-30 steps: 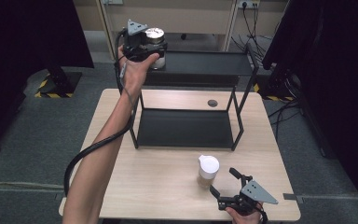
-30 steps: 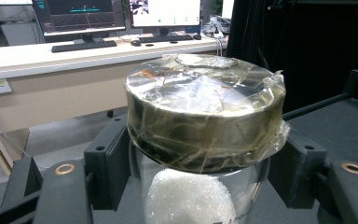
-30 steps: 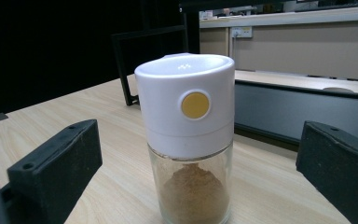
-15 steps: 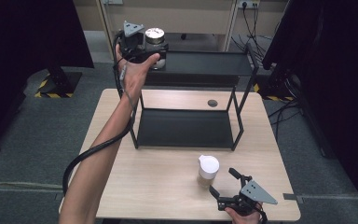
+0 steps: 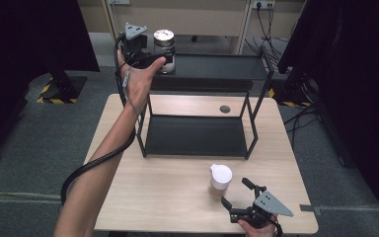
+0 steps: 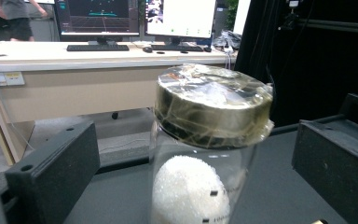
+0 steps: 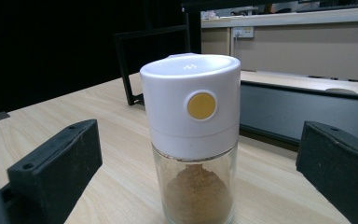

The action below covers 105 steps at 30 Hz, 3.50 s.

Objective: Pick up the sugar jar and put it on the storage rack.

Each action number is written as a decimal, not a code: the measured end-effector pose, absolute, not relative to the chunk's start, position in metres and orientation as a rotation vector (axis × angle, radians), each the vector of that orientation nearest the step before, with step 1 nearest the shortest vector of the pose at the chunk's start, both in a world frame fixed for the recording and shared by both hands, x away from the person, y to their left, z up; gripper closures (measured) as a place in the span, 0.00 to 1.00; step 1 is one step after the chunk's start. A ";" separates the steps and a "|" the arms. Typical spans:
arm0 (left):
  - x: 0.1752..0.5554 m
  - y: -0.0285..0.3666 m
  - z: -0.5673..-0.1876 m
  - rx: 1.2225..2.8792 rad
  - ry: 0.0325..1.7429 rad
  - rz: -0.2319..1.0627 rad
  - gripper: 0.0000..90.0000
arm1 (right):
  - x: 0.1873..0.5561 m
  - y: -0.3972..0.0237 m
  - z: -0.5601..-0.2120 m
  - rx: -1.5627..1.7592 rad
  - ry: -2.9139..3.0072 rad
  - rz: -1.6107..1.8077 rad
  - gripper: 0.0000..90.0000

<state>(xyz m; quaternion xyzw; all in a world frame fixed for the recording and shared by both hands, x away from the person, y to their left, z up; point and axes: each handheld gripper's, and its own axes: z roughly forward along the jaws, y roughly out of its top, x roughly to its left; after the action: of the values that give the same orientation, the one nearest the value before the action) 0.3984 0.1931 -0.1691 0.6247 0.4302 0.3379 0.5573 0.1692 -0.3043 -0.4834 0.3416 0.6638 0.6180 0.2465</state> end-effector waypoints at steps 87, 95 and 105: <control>0.257 0.257 -0.381 1.480 0.587 0.444 0.00 | 0.169 -0.300 -0.484 0.930 1.814 1.686 0.00; 0.252 0.263 -0.402 1.485 0.570 0.430 0.00 | 0.169 -0.300 -0.484 0.929 1.815 1.686 0.00; 0.244 0.270 -0.427 1.488 0.559 0.421 0.00 | 0.170 -0.299 -0.484 0.927 1.817 1.684 0.00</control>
<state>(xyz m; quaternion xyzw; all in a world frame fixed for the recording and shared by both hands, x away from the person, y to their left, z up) 0.2440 0.2704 -0.4274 0.6629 0.2492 0.1877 0.6807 0.1696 -0.2989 -0.4838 0.3397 0.6659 0.6171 0.2455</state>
